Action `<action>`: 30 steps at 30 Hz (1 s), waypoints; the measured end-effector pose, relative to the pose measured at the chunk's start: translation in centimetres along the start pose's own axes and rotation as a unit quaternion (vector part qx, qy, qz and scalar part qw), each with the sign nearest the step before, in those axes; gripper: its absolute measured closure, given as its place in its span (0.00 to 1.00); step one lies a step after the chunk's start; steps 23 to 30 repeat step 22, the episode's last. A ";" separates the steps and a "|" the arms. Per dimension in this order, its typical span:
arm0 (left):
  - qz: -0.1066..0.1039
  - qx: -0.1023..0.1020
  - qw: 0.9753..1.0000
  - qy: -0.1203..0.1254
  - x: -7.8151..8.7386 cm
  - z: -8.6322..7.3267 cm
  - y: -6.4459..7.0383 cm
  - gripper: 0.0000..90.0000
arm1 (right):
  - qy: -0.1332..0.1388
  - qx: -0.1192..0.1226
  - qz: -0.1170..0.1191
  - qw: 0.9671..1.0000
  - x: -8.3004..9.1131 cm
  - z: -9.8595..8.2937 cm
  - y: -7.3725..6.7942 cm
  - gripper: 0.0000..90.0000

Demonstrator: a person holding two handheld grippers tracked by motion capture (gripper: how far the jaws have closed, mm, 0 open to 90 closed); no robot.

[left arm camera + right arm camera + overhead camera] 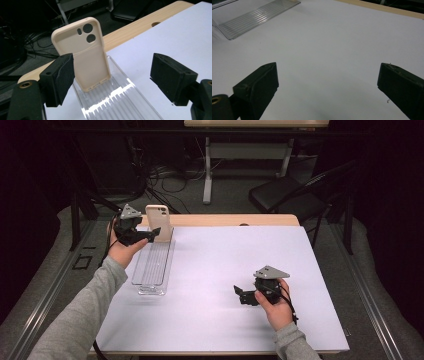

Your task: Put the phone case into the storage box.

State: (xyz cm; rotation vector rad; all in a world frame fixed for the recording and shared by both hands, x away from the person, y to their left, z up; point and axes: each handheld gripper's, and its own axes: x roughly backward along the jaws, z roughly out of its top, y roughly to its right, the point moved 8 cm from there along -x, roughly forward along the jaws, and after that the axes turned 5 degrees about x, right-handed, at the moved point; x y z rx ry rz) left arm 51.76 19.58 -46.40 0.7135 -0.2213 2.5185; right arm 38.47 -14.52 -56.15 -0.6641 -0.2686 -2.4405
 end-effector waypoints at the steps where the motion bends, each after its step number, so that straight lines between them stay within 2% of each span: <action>1: -0.008 0.003 1.000 0.001 0.2 -0.2 0.2 0.22 | -0.001 -0.001 0.000 1.000 0.0 0.0 0.0 0.03; 8: -0.029 0.017 0.999 0.015 1.4 -0.7 1.1 0.21 | -0.001 0.002 -0.003 1.000 0.0 0.0 0.0 0.03; 11: -0.032 0.012 0.999 0.010 1.8 -1.2 1.5 0.21 | -0.001 0.003 -0.003 1.000 0.0 0.0 0.0 0.03; 14: -0.038 0.015 0.999 0.018 2.3 -1.6 1.8 0.20 | 0.000 0.002 -0.003 1.000 0.0 0.0 -0.1 0.03; 20: -0.053 0.025 0.998 0.024 3.1 -2.7 2.5 0.16 | 0.000 0.002 -0.004 1.000 0.0 0.0 0.0 0.03; 22: -0.062 0.022 0.998 0.023 3.4 -3.2 2.8 0.12 | 0.000 0.003 -0.004 1.000 0.0 0.0 0.1 0.02; 30: -0.062 0.022 0.998 0.023 3.4 -3.2 2.8 0.12 | 0.000 0.003 -0.004 1.000 0.0 0.0 0.1 0.02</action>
